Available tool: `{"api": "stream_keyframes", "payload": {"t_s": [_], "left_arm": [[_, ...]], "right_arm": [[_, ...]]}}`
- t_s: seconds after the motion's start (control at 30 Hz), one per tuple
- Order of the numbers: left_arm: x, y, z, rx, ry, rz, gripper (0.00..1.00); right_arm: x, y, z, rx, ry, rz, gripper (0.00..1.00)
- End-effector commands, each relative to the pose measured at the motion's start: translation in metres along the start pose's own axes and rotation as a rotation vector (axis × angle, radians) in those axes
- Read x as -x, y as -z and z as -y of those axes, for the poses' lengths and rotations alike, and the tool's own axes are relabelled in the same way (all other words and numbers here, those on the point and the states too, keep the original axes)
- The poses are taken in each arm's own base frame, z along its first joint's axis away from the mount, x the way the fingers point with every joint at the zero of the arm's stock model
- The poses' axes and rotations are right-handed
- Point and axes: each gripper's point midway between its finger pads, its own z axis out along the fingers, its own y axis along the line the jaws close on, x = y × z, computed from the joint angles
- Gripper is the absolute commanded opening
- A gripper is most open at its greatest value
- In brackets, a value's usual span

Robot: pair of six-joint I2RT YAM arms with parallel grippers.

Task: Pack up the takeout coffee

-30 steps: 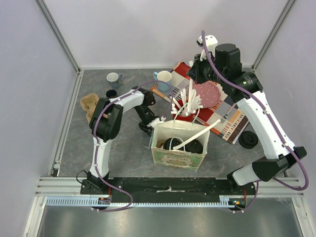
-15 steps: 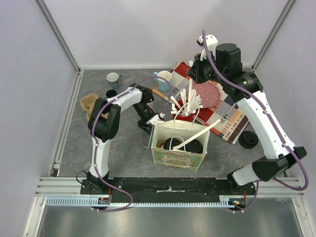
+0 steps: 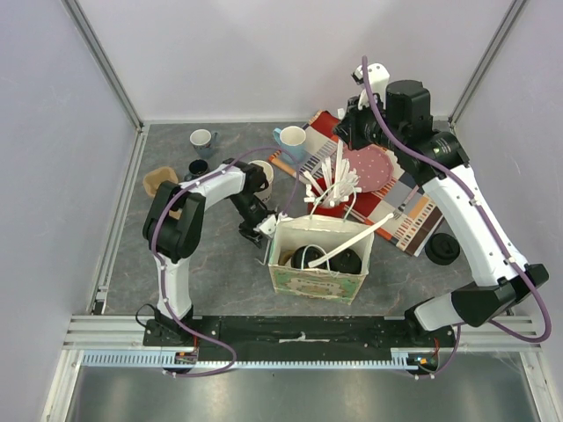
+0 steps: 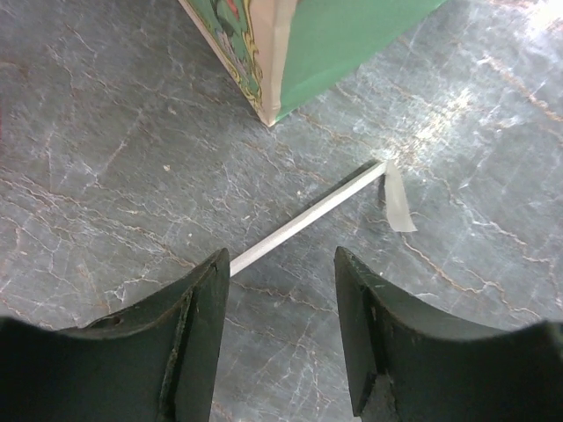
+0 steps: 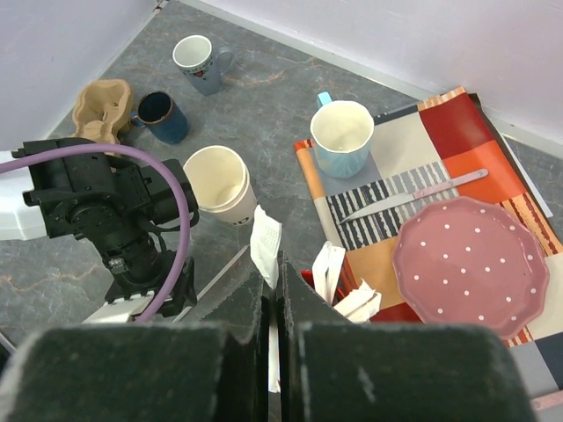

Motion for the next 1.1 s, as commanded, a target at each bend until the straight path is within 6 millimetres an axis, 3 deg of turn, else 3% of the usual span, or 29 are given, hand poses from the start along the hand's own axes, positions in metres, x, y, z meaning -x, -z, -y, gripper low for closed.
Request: {"api": "stream_keyframes", "payload": {"t_s": [0.0,0.2,0.37,0.5,0.7,0.87,1.07], "left_arm": [[0.005,0.004,-0.042,0.085,-0.586,-0.063,0.57],[0.001,-0.006,-0.04,0.052,-0.659,-0.097,0.56],[-0.02,-0.011,-0.041,0.022,-0.718,-0.186,0.4],[-0.019,-0.014,-0.035,0.007,-0.736,-0.177,0.29],[-0.017,-0.018,-0.021,-0.028,-0.708,-0.15,0.03],[-0.005,-0.013,-0.008,-0.045,-0.647,-0.104,0.02],[0.023,0.019,-0.012,0.028,-0.432,-0.017,0.02]], "right_arm": [[0.017,0.011,-0.004,0.018,0.013,0.08,0.0],[0.017,0.017,-0.003,0.005,0.016,0.091,0.0],[0.017,0.021,-0.003,0.002,0.016,0.097,0.0],[0.017,0.021,-0.003,0.001,0.019,0.099,0.0],[0.019,0.023,-0.002,-0.002,0.021,0.103,0.0],[0.021,0.022,-0.003,0.0,0.024,0.109,0.0],[0.021,0.02,0.001,-0.02,0.029,0.111,0.0]]}}
